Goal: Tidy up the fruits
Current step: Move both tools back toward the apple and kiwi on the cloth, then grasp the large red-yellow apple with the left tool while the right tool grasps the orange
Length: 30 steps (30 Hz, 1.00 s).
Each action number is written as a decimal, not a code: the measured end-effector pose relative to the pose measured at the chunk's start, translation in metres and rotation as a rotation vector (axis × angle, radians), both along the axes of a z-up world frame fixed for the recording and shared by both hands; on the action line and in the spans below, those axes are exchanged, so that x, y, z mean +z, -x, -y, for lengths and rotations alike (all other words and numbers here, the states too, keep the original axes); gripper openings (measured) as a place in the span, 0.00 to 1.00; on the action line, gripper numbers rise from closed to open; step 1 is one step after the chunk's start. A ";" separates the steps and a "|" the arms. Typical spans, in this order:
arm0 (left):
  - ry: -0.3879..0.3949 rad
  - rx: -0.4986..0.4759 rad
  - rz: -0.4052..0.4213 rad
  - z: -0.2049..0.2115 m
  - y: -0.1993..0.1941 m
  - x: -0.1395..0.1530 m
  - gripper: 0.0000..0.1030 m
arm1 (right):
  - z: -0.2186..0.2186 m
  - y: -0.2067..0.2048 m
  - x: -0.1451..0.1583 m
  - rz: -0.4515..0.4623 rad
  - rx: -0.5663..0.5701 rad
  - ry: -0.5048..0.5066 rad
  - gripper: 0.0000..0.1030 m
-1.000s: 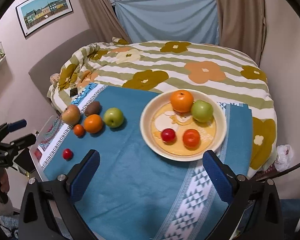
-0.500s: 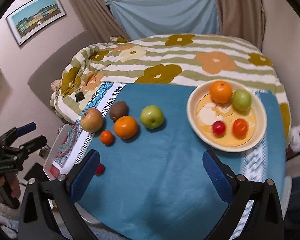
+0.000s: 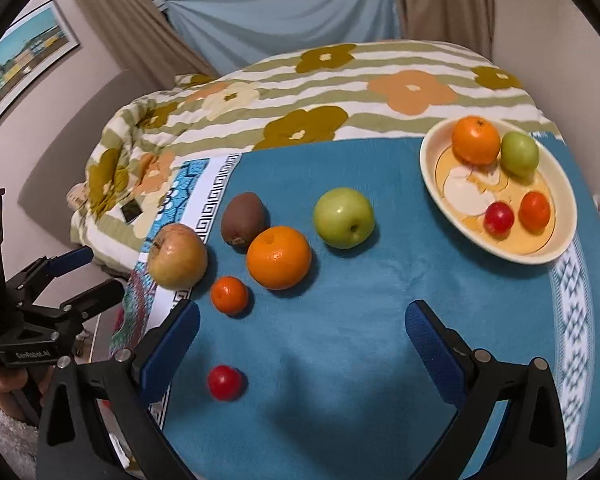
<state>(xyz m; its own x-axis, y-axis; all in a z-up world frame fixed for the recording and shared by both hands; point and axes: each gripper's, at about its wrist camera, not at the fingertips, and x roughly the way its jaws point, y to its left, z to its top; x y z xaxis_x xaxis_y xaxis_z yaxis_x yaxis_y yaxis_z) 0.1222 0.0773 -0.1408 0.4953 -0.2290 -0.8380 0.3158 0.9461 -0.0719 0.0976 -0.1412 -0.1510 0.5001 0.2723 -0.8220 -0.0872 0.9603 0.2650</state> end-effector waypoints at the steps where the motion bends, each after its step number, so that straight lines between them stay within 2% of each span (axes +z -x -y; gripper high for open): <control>1: 0.000 -0.014 -0.003 0.001 -0.004 -0.004 1.00 | -0.003 -0.001 -0.003 -0.001 -0.010 0.000 0.99; 7: -0.019 -0.088 -0.022 0.010 -0.027 -0.027 1.00 | -0.016 -0.012 -0.018 -0.008 -0.054 0.017 0.99; 16: -0.033 -0.147 -0.061 0.017 -0.049 -0.054 0.99 | -0.026 -0.032 -0.035 -0.024 -0.091 0.009 0.97; 19: -0.046 -0.172 -0.072 0.020 -0.053 -0.061 0.89 | -0.028 -0.037 -0.039 -0.032 -0.095 0.003 0.94; 21: -0.058 -0.180 -0.078 0.022 -0.055 -0.065 0.78 | -0.030 -0.039 -0.042 -0.036 -0.095 -0.001 0.92; 24: -0.065 -0.188 -0.075 0.021 -0.055 -0.066 0.78 | -0.032 -0.042 -0.046 -0.046 -0.090 -0.002 0.87; 30: -0.076 -0.192 -0.072 0.021 -0.053 -0.066 0.77 | -0.035 -0.047 -0.049 -0.050 -0.078 -0.001 0.85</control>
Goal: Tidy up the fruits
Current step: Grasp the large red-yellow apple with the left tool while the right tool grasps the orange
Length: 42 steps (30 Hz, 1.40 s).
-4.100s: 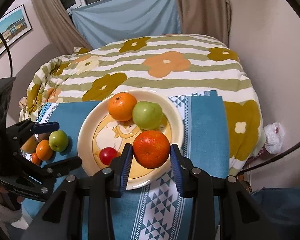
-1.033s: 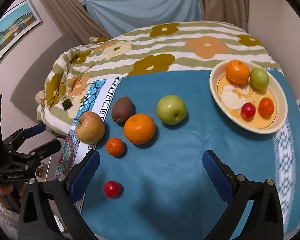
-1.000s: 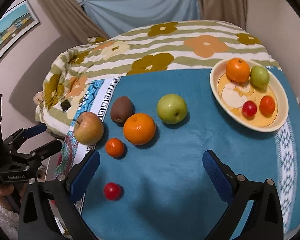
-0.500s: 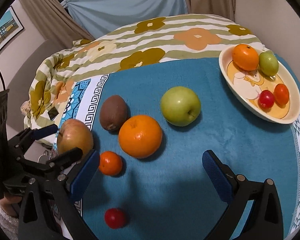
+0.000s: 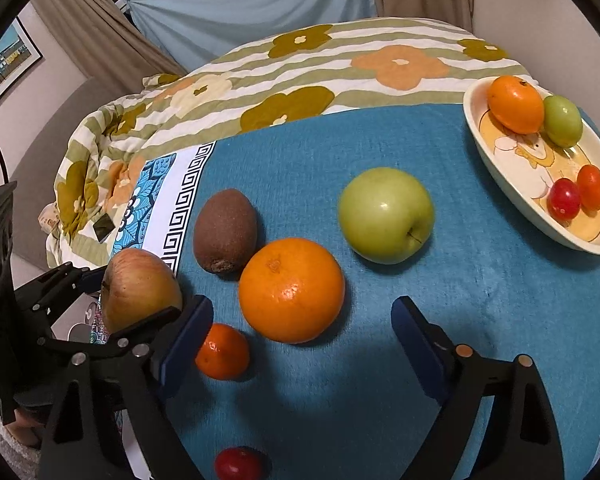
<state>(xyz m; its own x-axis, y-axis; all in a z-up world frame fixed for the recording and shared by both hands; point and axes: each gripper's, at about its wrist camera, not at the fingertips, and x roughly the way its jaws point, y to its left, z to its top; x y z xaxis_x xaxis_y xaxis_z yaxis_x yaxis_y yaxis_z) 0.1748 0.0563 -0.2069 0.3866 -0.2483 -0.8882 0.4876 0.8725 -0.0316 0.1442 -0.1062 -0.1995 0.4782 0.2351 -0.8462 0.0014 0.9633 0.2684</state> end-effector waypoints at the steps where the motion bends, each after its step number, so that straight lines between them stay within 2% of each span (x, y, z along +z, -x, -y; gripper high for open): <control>1: -0.005 0.001 -0.001 0.000 0.001 0.000 0.77 | -0.001 -0.001 0.000 -0.001 0.005 -0.001 0.84; 3: -0.007 0.004 0.000 -0.001 0.003 0.000 0.77 | -0.003 -0.002 -0.002 -0.007 0.017 0.002 0.78; 6: -0.009 0.013 -0.001 -0.003 0.007 0.000 0.77 | -0.007 -0.003 -0.004 -0.012 0.034 0.009 0.74; 13: -0.011 0.032 -0.005 -0.010 0.016 -0.001 0.77 | -0.010 -0.009 -0.010 -0.012 0.055 0.026 0.73; 17: -0.013 0.041 -0.004 -0.014 0.021 0.000 0.77 | -0.011 -0.013 -0.011 -0.013 0.071 0.029 0.66; 20: -0.012 0.054 -0.006 -0.017 0.024 0.001 0.77 | -0.013 -0.016 -0.012 -0.014 0.099 0.042 0.53; 23: -0.009 0.069 -0.003 -0.019 0.029 0.005 0.77 | -0.016 -0.016 -0.009 -0.006 0.119 0.070 0.53; 32: 0.008 0.128 0.025 -0.019 0.041 0.029 0.77 | -0.009 -0.001 0.011 0.028 0.154 0.050 0.53; 42: 0.021 0.189 0.067 0.006 0.059 0.064 0.77 | 0.021 0.020 0.043 0.067 0.178 0.040 0.53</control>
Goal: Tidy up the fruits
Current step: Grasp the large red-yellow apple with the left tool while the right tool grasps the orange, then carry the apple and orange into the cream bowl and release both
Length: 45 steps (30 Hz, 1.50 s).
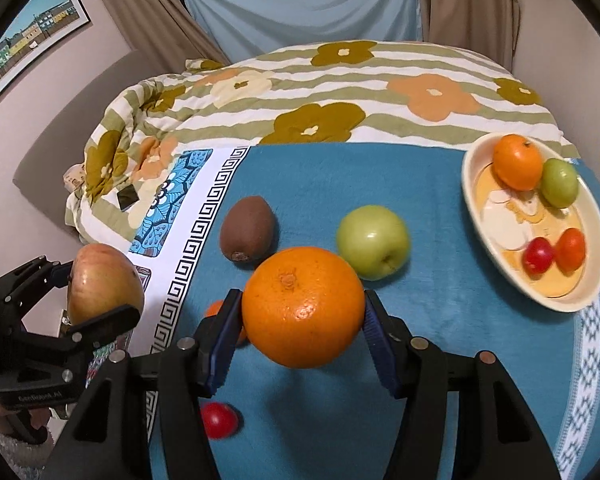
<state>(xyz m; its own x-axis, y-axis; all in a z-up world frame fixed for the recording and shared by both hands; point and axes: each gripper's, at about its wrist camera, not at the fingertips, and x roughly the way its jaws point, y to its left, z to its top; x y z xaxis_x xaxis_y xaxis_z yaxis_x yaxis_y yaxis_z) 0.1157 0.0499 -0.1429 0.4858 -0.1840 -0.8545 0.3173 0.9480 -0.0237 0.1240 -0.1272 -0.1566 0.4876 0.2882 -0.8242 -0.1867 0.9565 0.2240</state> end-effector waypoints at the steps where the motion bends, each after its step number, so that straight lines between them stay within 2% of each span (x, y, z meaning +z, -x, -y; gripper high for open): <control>1: 0.003 0.006 0.005 0.004 0.002 0.004 0.77 | 0.006 0.002 0.003 0.004 0.003 -0.001 0.53; 11: 0.027 0.032 0.043 0.071 0.008 0.030 0.77 | 0.075 0.015 0.026 0.033 0.011 0.007 0.53; 22: 0.067 0.025 0.074 0.166 -0.007 0.037 0.77 | 0.171 0.008 0.035 0.061 -0.009 0.028 0.53; 33: 0.078 0.016 0.080 0.241 -0.044 0.023 0.77 | 0.242 -0.020 0.029 0.067 -0.005 0.040 0.53; 45: 0.037 -0.060 0.009 0.282 -0.113 -0.022 0.77 | 0.266 -0.051 0.004 0.041 -0.091 0.031 0.53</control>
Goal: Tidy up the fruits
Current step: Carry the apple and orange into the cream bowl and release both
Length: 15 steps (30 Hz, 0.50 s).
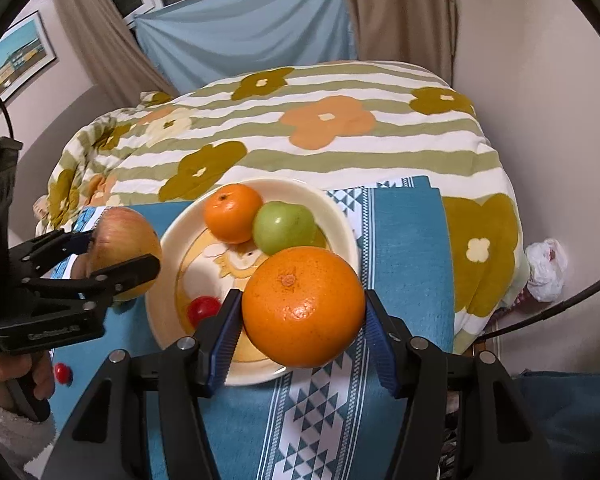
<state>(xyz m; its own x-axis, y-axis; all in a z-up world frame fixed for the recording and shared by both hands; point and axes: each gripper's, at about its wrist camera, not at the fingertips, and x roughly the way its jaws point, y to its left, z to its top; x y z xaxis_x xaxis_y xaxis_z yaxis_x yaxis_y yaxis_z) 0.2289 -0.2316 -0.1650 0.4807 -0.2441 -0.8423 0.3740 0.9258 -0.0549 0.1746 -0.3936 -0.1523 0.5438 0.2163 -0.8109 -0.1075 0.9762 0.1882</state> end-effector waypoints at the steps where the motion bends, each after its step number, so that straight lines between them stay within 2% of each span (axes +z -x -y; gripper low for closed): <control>1: -0.004 -0.006 -0.008 0.002 -0.004 -0.005 0.77 | 0.001 -0.002 -0.002 -0.004 -0.008 -0.004 0.53; 5: -0.041 -0.040 -0.038 0.012 -0.017 -0.021 0.77 | 0.005 -0.009 -0.010 -0.018 -0.035 -0.013 0.53; 12: -0.075 -0.085 -0.071 0.022 -0.026 -0.026 0.78 | 0.008 -0.016 -0.014 -0.028 -0.063 -0.034 0.53; 13: -0.056 -0.090 -0.065 0.022 -0.026 -0.023 0.83 | 0.008 -0.017 -0.014 -0.028 -0.065 -0.035 0.53; 14: -0.046 -0.088 -0.051 0.021 -0.025 -0.018 0.97 | 0.009 -0.017 -0.013 -0.028 -0.067 -0.035 0.53; 15: -0.045 -0.084 -0.034 0.020 -0.024 -0.012 1.00 | 0.009 -0.018 -0.013 -0.028 -0.068 -0.036 0.53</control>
